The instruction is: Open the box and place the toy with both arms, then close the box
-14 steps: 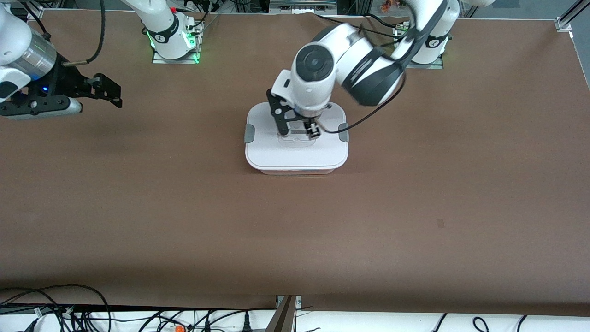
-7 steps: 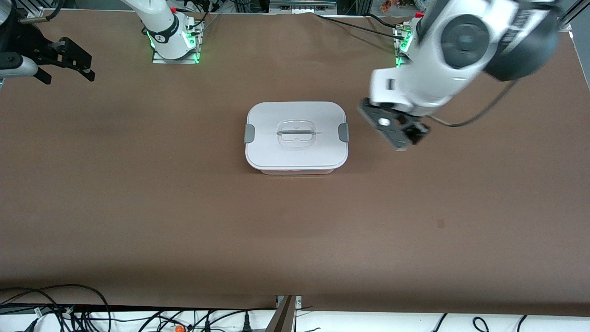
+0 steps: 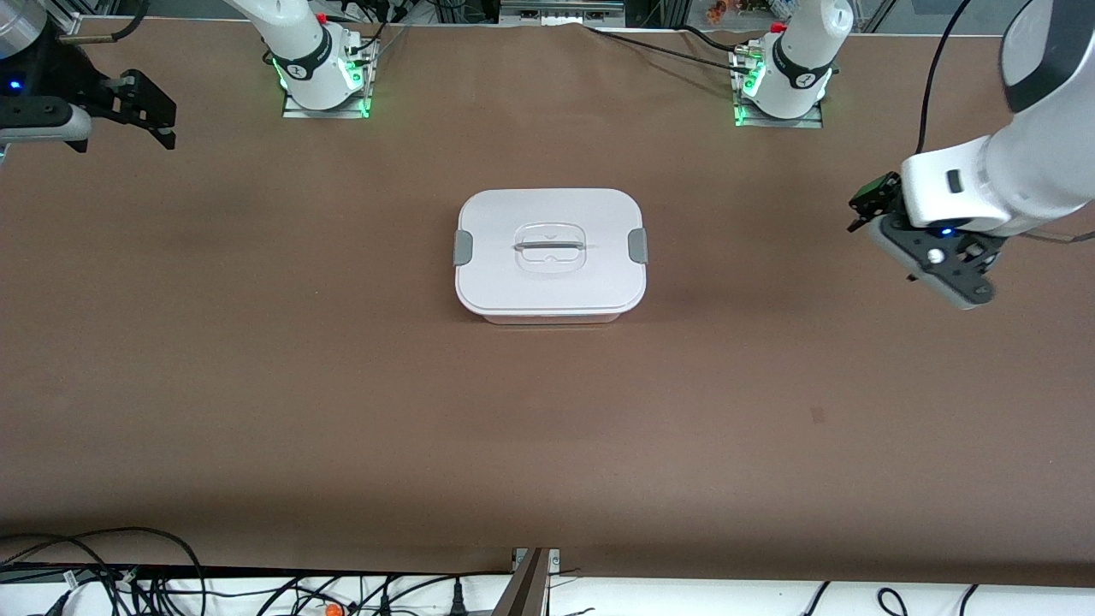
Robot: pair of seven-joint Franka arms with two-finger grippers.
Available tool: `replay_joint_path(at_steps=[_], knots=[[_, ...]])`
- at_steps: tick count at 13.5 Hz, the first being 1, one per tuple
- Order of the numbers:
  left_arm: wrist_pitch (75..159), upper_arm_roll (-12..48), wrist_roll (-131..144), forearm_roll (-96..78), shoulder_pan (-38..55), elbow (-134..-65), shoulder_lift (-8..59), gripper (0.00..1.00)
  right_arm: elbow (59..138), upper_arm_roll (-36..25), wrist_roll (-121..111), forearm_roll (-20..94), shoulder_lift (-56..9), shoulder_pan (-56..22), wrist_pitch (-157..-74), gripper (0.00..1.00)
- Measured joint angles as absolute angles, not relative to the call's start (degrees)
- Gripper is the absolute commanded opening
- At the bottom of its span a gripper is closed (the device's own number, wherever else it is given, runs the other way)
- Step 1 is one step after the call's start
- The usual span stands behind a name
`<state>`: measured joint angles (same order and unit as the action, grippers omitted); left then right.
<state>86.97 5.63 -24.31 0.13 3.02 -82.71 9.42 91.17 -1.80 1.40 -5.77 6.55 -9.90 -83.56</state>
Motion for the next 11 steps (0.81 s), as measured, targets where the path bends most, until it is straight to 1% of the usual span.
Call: replay_joint_path(at_steps=[3, 5, 8, 11], knots=[[94.3, 4.7, -5.7, 0.1, 3.0, -93.2, 1.9, 1.00, 91.2, -2.3, 1.4, -5.6, 6.3, -9.9, -83.5, 1.00], [96.2, 4.6, 0.6, 0.1, 2.3, -97.0, -1.0, 1.00, 91.3, -2.3, 1.4, -4.4, 5.6, -9.9, -83.5, 1.00], [96.4, 5.6, 1.2, -0.8, -1.1, -99.0, -2.2, 1.00, 91.3, -2.3, 1.4, -3.8, 5.0, -9.9, -83.6, 1.00], [96.4, 6.4, 1.3, -0.9, -1.2, -99.4, -2.2, 1.00, 91.1, -2.2, 1.4, -3.8, 5.2, -9.9, -83.6, 1.00]])
